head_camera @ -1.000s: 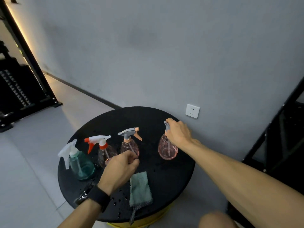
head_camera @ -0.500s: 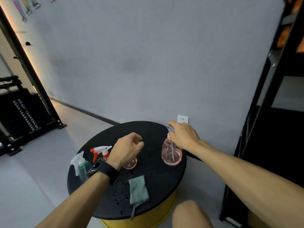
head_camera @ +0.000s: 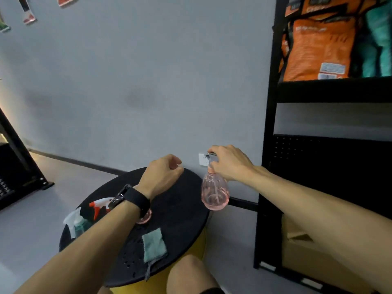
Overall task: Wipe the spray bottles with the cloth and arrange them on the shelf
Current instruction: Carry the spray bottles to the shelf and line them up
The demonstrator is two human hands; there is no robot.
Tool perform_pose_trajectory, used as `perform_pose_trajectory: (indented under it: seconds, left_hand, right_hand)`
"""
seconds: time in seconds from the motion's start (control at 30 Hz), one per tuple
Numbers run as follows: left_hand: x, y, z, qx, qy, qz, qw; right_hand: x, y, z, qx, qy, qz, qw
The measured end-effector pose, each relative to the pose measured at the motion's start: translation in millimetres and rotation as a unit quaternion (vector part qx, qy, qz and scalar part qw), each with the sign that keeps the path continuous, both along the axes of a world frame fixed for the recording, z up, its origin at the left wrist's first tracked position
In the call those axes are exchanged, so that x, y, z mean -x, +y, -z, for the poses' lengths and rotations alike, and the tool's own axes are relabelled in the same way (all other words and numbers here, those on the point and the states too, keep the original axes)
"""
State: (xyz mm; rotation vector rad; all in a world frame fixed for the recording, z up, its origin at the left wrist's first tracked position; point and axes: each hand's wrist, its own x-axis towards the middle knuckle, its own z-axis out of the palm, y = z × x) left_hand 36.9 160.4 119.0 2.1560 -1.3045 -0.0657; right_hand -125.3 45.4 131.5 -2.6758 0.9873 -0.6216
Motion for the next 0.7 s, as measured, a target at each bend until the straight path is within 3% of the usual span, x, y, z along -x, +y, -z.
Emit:
perform_pose_trajectory:
  seconds: [0.7]
  left_hand:
    - [108,-78,-13,0.000,-0.013,0.142,0.990]
  right_hand:
    - [137,-31,-17,0.007,0.042,0.120,0.992]
